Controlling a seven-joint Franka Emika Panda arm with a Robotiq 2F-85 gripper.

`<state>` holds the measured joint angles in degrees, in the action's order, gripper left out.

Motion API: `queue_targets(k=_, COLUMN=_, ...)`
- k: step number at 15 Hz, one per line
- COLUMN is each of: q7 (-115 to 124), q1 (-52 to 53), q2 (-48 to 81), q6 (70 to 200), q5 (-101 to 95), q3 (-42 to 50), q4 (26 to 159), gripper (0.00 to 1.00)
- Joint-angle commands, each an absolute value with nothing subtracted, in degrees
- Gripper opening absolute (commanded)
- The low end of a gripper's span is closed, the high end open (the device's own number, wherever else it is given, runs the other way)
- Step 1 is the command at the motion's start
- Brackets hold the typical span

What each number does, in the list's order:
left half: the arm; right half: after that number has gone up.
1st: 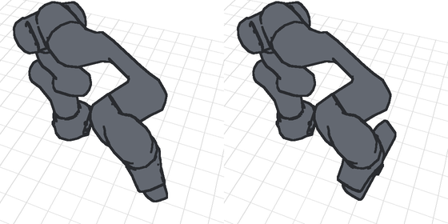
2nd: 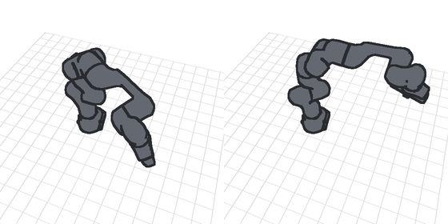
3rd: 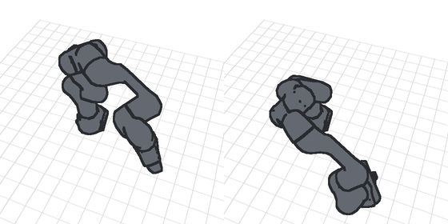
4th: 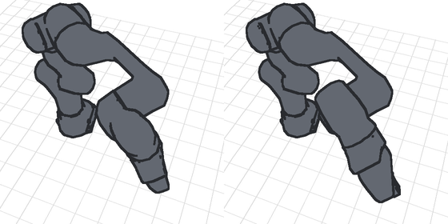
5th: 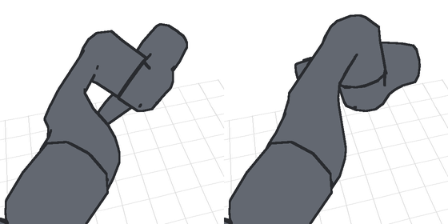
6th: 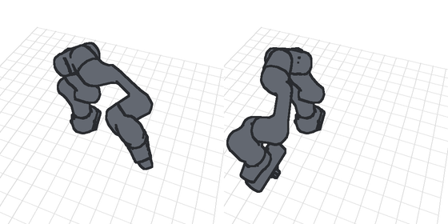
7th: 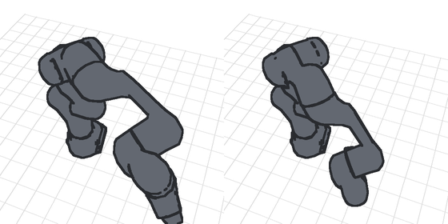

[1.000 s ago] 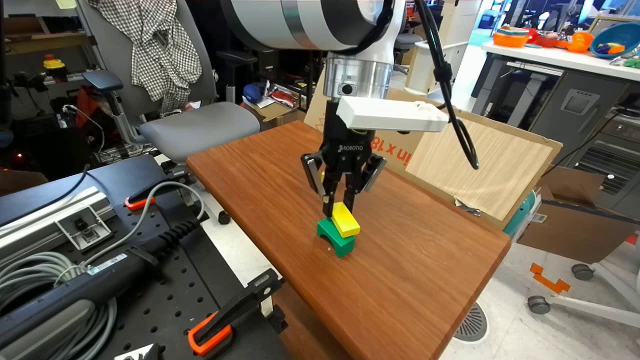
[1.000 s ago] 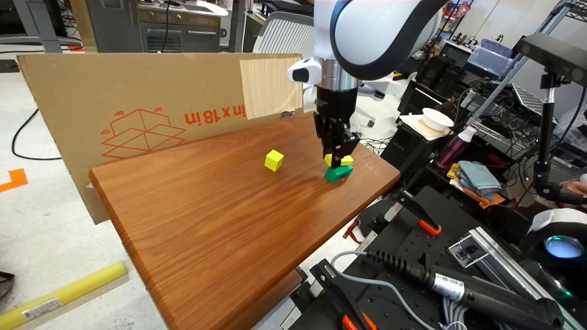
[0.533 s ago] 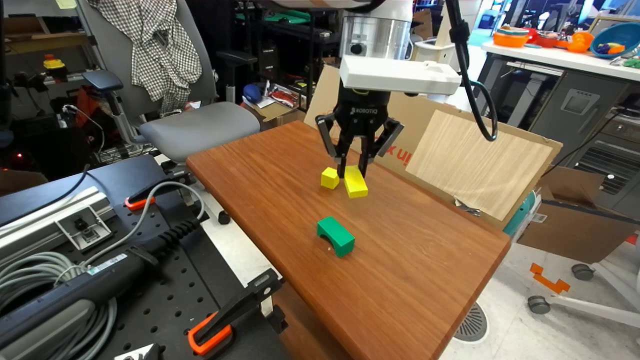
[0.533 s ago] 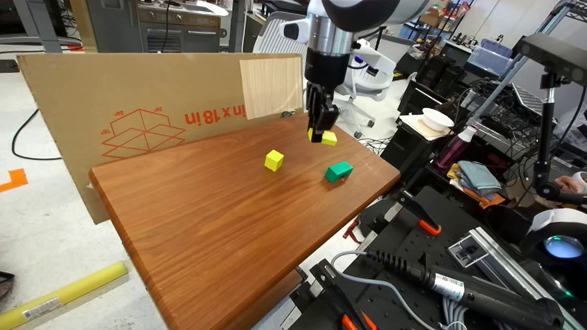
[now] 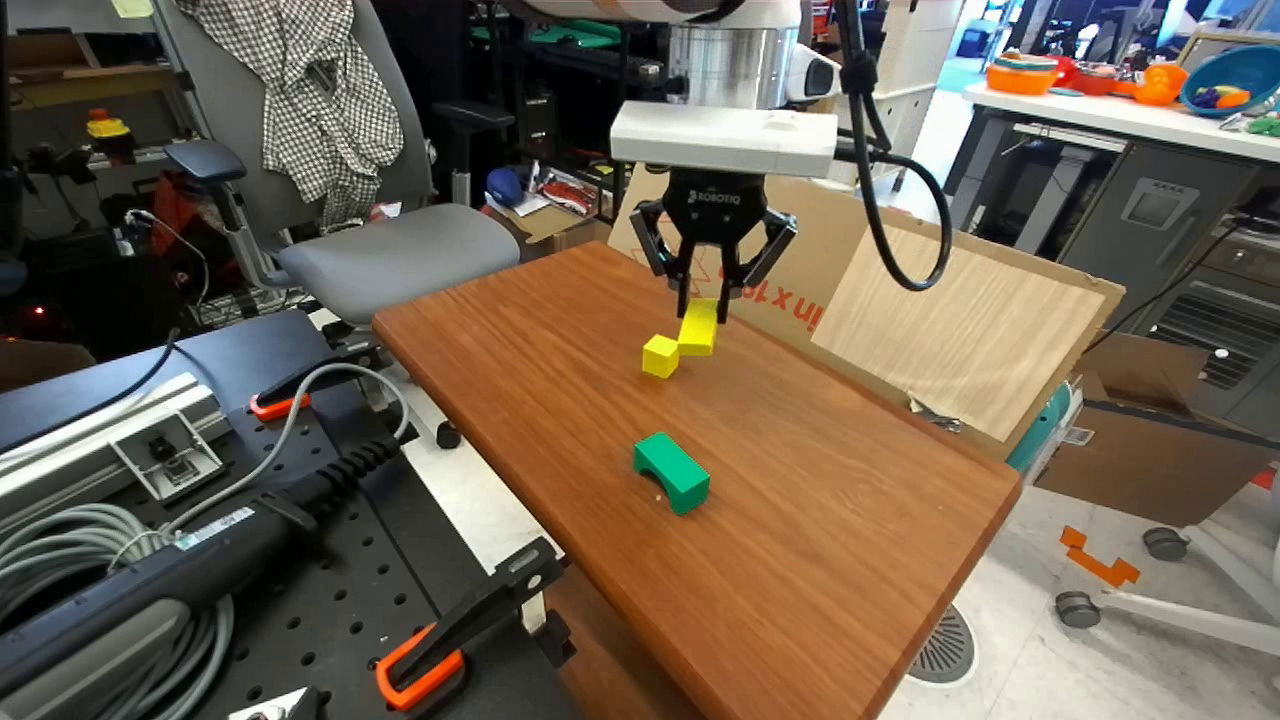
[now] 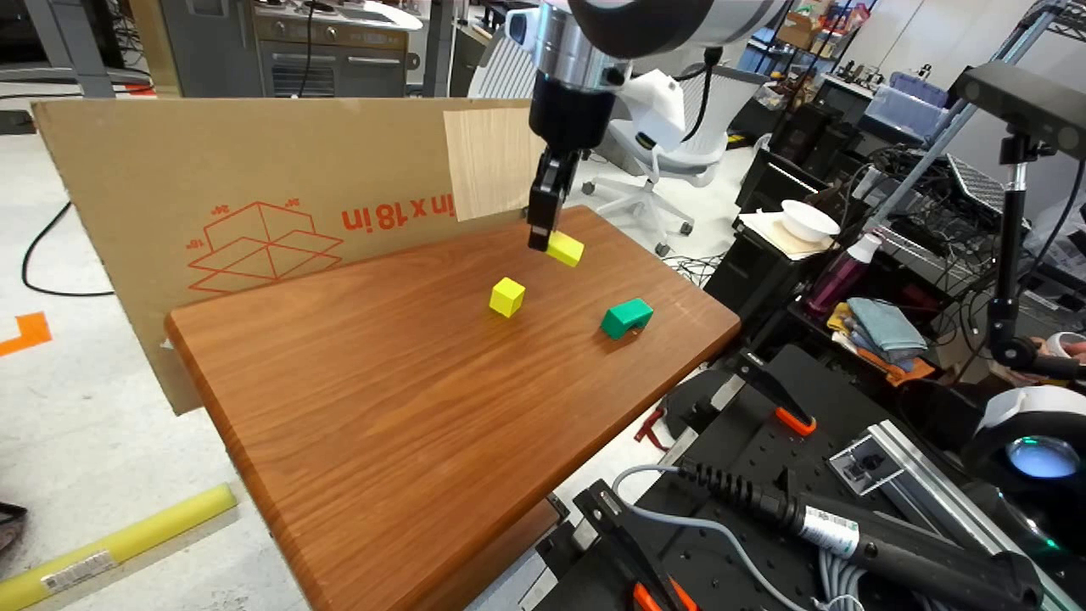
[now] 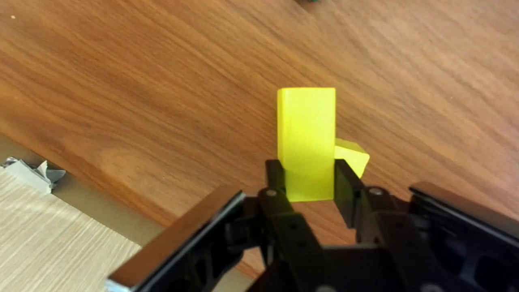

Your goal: Remove the yellow block from the top of the green block and place it on top of the yellow block on the left

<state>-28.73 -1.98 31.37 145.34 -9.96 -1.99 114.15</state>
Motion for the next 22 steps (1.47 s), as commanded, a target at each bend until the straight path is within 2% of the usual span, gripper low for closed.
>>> queue_targets(k=1, q7=-17.88, q1=0.64, q2=32.72, q6=147.96, q5=-11.08, q3=-0.55, q4=113.80, gripper=0.09)
queue_targets(k=9, q7=-5.00, q1=4.70, q2=35.53, q6=146.23, q5=-12.35, q3=1.39, q4=112.35, gripper=0.09)
queue_targets(k=22, q7=-5.79, q1=4.66, q2=42.18, q6=139.19, q5=-10.74, q3=-0.71, q4=102.60, gripper=0.09)
